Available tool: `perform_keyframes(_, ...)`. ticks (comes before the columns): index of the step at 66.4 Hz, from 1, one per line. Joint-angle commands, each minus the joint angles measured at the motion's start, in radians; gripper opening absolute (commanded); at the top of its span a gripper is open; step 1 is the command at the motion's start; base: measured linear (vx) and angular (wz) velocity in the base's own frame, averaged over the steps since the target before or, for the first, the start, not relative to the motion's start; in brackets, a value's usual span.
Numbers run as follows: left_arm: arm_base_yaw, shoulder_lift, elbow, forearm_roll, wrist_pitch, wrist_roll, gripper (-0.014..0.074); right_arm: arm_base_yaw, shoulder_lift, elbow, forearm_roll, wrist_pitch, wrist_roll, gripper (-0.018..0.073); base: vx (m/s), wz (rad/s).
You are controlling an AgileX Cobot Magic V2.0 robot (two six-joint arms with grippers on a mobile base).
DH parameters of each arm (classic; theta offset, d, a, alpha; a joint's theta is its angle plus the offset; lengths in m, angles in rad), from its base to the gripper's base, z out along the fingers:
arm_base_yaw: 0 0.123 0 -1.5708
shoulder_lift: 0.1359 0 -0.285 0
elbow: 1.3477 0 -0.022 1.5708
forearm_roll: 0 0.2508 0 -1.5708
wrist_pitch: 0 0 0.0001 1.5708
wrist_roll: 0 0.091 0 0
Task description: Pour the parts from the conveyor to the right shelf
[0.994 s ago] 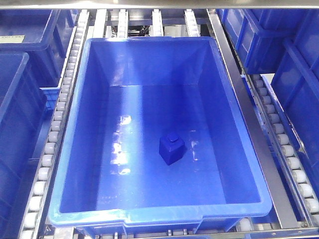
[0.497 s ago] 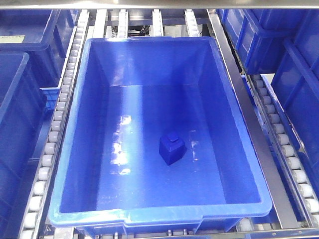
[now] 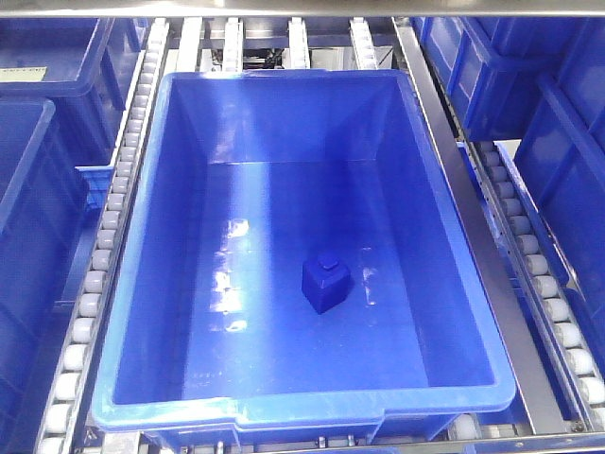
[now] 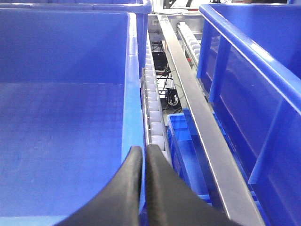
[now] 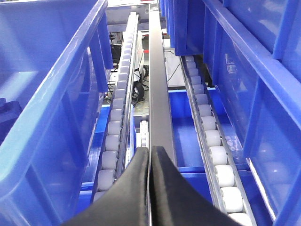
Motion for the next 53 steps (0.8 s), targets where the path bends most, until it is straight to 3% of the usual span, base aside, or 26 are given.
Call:
perform_keyframes(1,-0.005,-0.012,-0.019,-0.008,-0.072,-0.008,-0.0006,-0.005,-0.012,0.008,-0.004,-0.074,-0.008,-0.0009,0.0,0.0)
perform_keyframes(53,-0.005,-0.012,-0.019,-0.008,-0.072,-0.008,-0.0006,-0.005,-0.012,0.008,-0.004,-0.073,-0.008,-0.0009,0.0,0.0)
